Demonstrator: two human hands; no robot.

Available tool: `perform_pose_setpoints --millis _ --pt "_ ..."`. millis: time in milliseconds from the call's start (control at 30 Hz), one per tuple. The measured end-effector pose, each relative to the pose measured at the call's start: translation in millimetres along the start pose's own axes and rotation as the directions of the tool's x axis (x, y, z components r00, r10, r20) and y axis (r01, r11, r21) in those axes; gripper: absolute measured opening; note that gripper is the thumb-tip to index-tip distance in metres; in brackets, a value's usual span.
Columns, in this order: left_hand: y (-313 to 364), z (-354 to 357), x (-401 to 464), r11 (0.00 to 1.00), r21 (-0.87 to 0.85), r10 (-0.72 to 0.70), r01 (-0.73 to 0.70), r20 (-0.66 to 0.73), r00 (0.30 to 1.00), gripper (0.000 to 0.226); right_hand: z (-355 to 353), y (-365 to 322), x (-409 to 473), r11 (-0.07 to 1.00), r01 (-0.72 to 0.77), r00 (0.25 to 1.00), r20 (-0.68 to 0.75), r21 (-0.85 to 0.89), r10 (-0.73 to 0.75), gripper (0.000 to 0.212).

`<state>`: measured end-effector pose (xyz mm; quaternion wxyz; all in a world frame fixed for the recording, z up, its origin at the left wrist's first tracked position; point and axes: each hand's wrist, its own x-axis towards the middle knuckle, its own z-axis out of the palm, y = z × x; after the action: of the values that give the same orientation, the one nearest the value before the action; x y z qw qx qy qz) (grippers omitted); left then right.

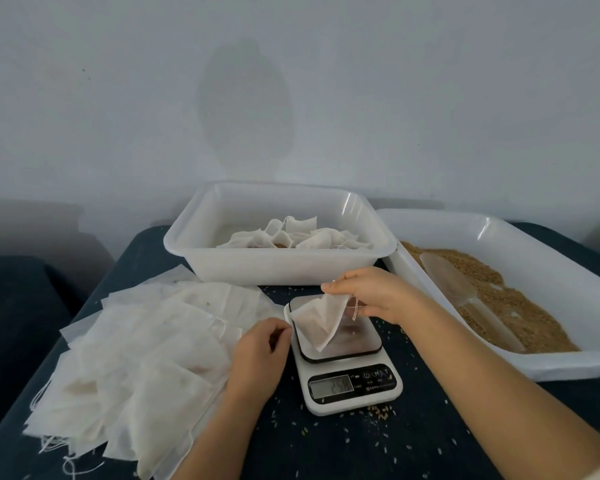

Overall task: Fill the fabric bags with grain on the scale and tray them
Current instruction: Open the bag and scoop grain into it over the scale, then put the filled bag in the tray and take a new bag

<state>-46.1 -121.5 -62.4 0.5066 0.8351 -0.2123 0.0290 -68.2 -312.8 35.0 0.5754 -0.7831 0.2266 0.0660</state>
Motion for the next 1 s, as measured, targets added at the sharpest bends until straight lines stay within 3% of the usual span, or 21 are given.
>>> perform_pose_setpoints --millis 133,300,433,533,633,733,867,1000 --pt "-1 -1 -1 1.000 -0.005 -0.002 0.002 0.003 1.000 0.014 4 -11 1 0.984 0.020 1.000 0.007 -0.175 -0.019 0.020" --pt "0 -2 -2 1.000 -0.004 0.019 -0.019 0.019 1.000 0.016 -5 -46 -1 0.864 0.161 0.983 0.003 -0.477 -0.182 0.014" --pt "1 -4 0 1.000 0.005 0.020 -0.020 0.025 0.999 0.018 -28 -90 -2 0.783 0.271 0.950 0.025 -0.560 -0.311 0.018" --pt "3 -7 5 0.999 0.027 0.047 -0.047 0.013 0.999 0.018 -53 -119 9 0.790 0.317 0.925 -0.012 -0.525 -0.379 0.026" --pt "6 -16 12 0.967 0.191 0.181 -0.170 -0.042 0.983 0.011 -76 -135 30 0.760 0.340 0.897 -0.051 -0.555 -0.439 0.031" --pt "4 -25 18 0.843 0.477 0.357 -0.247 -0.154 0.921 0.014 -89 -135 64 0.705 0.357 0.857 -0.086 -0.612 -0.509 0.026" --pt "-6 -30 19 0.758 0.649 0.219 -0.070 -0.152 0.964 0.043 -94 -113 119 0.642 0.280 0.809 -0.184 -0.713 -0.558 0.022" --pt "-19 -28 21 0.751 0.660 0.177 -0.035 -0.151 0.973 0.041 -93 -90 159 0.627 0.189 0.774 -0.278 -0.756 -0.569 0.025"
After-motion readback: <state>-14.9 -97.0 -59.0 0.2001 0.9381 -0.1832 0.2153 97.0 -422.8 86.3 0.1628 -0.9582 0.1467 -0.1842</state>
